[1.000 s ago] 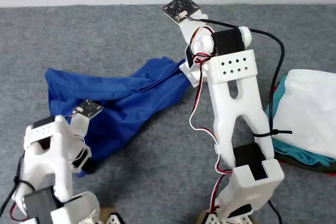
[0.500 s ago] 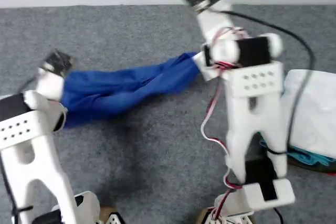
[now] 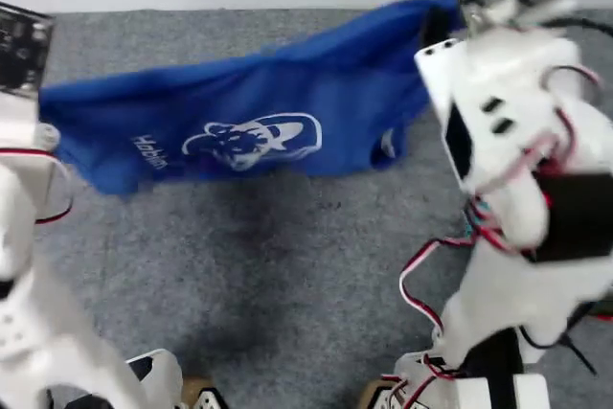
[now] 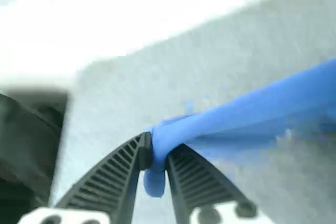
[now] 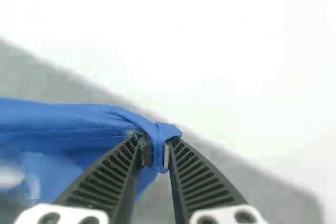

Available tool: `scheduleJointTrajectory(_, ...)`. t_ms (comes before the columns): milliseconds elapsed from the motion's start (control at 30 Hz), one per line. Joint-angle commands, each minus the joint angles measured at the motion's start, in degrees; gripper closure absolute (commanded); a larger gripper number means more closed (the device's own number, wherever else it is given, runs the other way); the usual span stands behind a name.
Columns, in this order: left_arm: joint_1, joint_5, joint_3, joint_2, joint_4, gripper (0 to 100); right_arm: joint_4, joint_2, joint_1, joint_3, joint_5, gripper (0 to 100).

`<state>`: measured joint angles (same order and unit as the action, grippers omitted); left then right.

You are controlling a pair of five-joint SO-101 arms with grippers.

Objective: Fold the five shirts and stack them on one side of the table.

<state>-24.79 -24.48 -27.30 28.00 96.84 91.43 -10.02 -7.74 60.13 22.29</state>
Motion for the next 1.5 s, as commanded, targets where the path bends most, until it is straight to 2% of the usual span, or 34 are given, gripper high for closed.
scheduleJointTrajectory(0,0.1,0.5,-14.4,1.8,-0.2,99,-3.2,-2.3,2.5,8.2,0.4,98.8)
scheduleJointTrajectory(300,0.1,0.3,-32.3,1.8,0.1,99,-2.7,-6.6,9.8,17.2,0.8,98.8)
scheduleJointTrajectory(433,0.1,0.3,-34.9,1.8,0.0,99,-2.9,-10.4,10.0,17.2,6.4,98.8)
scheduleJointTrajectory(767,0.1,0.5,-34.7,3.6,3.8,99,-1.5,-19.2,10.2,17.1,15.1,98.8)
scheduleJointTrajectory(1033,-0.3,-0.2,-19.0,14.5,3.8,99,6.2,-22.9,10.2,17.2,16.6,98.8)
scheduleJointTrajectory(1233,0.0,-6.4,-3.8,24.0,3.4,99,6.3,-22.5,10.2,16.9,16.7,98.8)
scheduleJointTrajectory(1367,-0.3,-6.2,7.3,26.2,-0.9,99,6.2,-20.4,9.8,8.1,16.4,98.8)
scheduleJointTrajectory(1467,0.0,-6.1,17.2,25.8,-7.2,99,5.5,-18.3,9.5,-2.1,16.3,98.8)
